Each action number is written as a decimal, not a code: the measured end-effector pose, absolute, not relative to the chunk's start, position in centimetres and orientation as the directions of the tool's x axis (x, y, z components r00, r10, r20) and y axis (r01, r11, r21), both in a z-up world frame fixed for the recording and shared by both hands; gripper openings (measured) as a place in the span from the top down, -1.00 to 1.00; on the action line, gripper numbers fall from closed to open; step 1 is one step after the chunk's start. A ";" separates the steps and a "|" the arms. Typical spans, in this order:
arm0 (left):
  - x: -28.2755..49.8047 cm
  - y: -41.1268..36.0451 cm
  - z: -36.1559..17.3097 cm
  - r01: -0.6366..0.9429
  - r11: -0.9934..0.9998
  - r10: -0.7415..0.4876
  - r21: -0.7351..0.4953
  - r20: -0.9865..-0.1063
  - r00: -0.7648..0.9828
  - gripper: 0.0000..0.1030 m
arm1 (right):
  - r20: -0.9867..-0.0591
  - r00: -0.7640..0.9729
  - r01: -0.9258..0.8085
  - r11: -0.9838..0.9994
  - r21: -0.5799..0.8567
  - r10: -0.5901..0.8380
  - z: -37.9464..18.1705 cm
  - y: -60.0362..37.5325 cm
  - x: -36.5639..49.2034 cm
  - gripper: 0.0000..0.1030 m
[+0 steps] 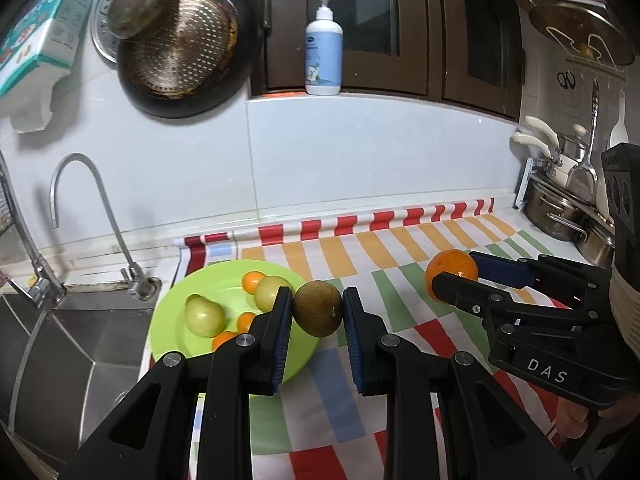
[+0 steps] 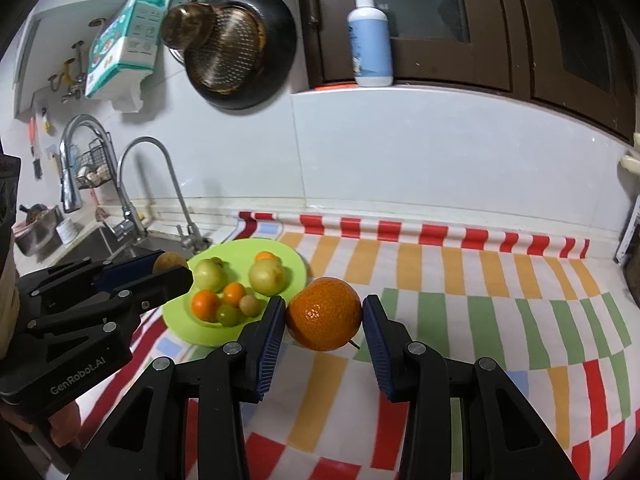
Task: Organize fruits
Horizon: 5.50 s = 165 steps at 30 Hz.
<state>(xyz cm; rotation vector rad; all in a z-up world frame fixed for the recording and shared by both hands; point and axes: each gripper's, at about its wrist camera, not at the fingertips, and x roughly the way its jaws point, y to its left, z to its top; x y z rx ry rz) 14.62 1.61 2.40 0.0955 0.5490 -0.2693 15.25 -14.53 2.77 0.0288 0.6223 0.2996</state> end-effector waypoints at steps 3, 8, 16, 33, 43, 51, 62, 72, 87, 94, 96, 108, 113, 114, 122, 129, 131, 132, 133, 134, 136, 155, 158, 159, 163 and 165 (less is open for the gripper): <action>14.2 2.3 2.7 0.267 0.963 -0.218 0.020 -0.519 0.826 0.50 | -0.564 0.772 -0.280 0.953 0.115 0.294 3.1 -13.7 15.0 0.20; 13.7 3.6 3.1 0.250 0.968 -0.202 0.026 -0.510 0.836 0.50 | -0.554 0.772 -0.300 0.947 0.116 0.312 3.5 -12.4 14.8 0.20; 13.5 5.5 3.3 0.214 0.976 -0.168 0.034 -0.504 0.847 0.50 | -0.538 0.767 -0.343 0.932 0.116 0.350 3.9 -10.3 15.1 0.20; 16.2 9.1 1.9 0.134 0.991 -0.103 0.022 -0.524 0.845 0.50 | -0.554 0.723 -0.433 0.896 0.099 0.411 3.4 -6.0 18.7 0.20; 18.9 10.6 0.1 0.104 0.994 -0.079 0.013 -0.564 0.822 0.50 | -0.580 0.683 -0.478 0.872 0.104 0.444 2.1 -3.7 21.9 0.20; 21.1 11.4 -2.4 0.086 0.996 -0.074 -0.011 -0.621 0.780 0.50 | -0.618 0.636 -0.505 0.855 0.120 0.462 -0.1 -2.0 24.7 0.20; 23.6 12.2 -5.0 0.078 0.997 -0.077 -0.029 -0.673 0.736 0.50 | -0.656 0.591 -0.526 0.841 0.127 0.469 -2.7 -0.4 28.0 0.20; 24.4 12.2 -5.5 0.092 0.995 -0.090 -0.033 -0.673 0.734 0.44 | -0.663 0.595 -0.527 0.843 0.106 0.455 -3.6 0.3 29.6 0.19; 21.6 11.1 -2.7 0.082 0.996 -0.052 0.019 -0.619 0.784 0.17 | -0.627 0.653 -0.461 0.880 0.115 0.424 -1.5 -2.7 26.3 0.14; 19.3 10.2 -0.8 0.095 0.995 -0.063 0.024 -0.579 0.813 -0.06 | -0.599 0.712 -0.402 0.912 0.081 0.366 0.5 -4.8 23.0 0.00; 18.5 9.8 -0.3 0.101 0.995 -0.071 0.023 -0.562 0.824 -0.13 | -0.590 0.726 -0.383 0.920 0.082 0.354 1.2 -5.6 21.9 0.00; 13.8 7.8 2.4 0.143 0.989 -0.105 0.037 -0.508 0.855 -0.48 | -0.532 0.805 -0.267 0.961 0.069 0.262 4.1 -9.5 15.7 -0.32; 11.9 7.3 3.1 0.154 0.987 -0.118 0.033 -0.497 0.860 -0.57 | -0.521 0.819 -0.246 0.967 0.058 0.240 4.8 -10.7 13.3 -0.37; 11.5 7.2 3.3 0.154 0.988 -0.120 0.030 -0.493 0.862 -0.58 | -0.518 0.822 -0.244 0.968 0.056 0.237 4.9 -10.9 13.0 -0.38; 8.7 6.1 5.0 0.166 0.986 -0.132 0.034 -0.456 0.880 -0.76 | -0.505 0.841 -0.191 0.980 0.059 0.195 5.8 -13.0 9.4 -0.47; 6.4 4.9 5.8 0.199 0.979 -0.160 0.048 -0.428 0.890 -0.90 | -0.496 0.855 -0.134 0.989 0.064 0.148 6.4 -14.9 6.7 -0.62; 5.9 4.7 5.8 0.202 0.978 -0.161 0.052 -0.426 0.890 -0.91 | -0.492 0.860 -0.116 0.991 0.064 0.132 6.5 -15.5 5.9 -0.63; 5.7 4.6 5.8 0.204 0.978 -0.164 0.051 -0.427 0.889 -0.92 | -0.491 0.862 -0.110 0.992 0.062 0.126 6.6 -15.6 5.6 -0.65; 5.5 4.6 5.8 0.209 0.977 -0.169 0.048 -0.427 0.888 -0.93 | -0.491 0.863 -0.102 0.993 0.059 0.118 6.7 -15.8 5.3 -0.66; 5.3 4.5 5.8 0.212 0.976 -0.172 0.047 -0.428 0.887 -0.94 | -0.491 0.865 -0.093 0.994 0.055 0.108 6.7 -15.9 5.0 -0.68; 4.8 4.4 5.8 0.213 0.976 -0.173 0.046 -0.426 0.888 -0.97 | -0.489 0.866 -0.082 0.995 0.056 0.099 6.9 -16.3 4.3 -0.69; 2.3 4.7 6.2 0.223 0.974 -0.186 0.041 -0.417 0.890 -1.00 | -0.475 0.876 -0.072 0.996 0.045 0.085 7.7 -16.6 1.4 -0.74; 2.0 4.8 6.2 0.222 0.974 -0.188 0.034 -0.419 0.888 -1.00 | -0.476 0.876 -0.072 0.996 0.043 0.084 7.7 -16.6 1.3 -0.74; 1.9 4.9 6.2 0.221 0.975 -0.187 0.034 -0.419 0.889 -1.00 | -0.476 0.875 -0.074 0.996 0.045 0.086 7.7 -16.6 1.4 -0.74; 1.7 5.0 6.2 0.221 0.975 -0.188 0.032 -0.420 0.888 -1.00 | -0.478 0.874 -0.075 0.996 0.044 0.087 7.7 -16.8 1.0 -0.74; 1.7 5.0 6.2 0.222 0.975 -0.189 0.032 -0.420 0.888 -1.00 | -0.479 0.873 -0.076 0.996 0.044 0.088 7.7 -16.9 0.9 -0.74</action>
